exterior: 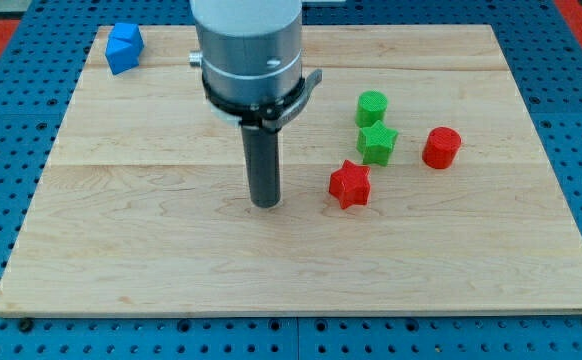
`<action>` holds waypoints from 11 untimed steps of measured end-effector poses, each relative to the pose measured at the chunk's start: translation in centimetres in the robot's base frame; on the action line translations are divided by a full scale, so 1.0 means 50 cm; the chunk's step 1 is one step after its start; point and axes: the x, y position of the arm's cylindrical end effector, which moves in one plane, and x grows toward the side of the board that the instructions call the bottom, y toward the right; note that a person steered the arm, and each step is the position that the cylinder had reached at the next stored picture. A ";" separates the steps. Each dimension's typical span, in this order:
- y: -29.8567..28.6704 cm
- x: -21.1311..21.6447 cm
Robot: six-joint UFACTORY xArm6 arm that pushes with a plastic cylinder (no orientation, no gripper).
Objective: Push the red blocks in opposite directions
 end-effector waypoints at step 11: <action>0.527 -0.190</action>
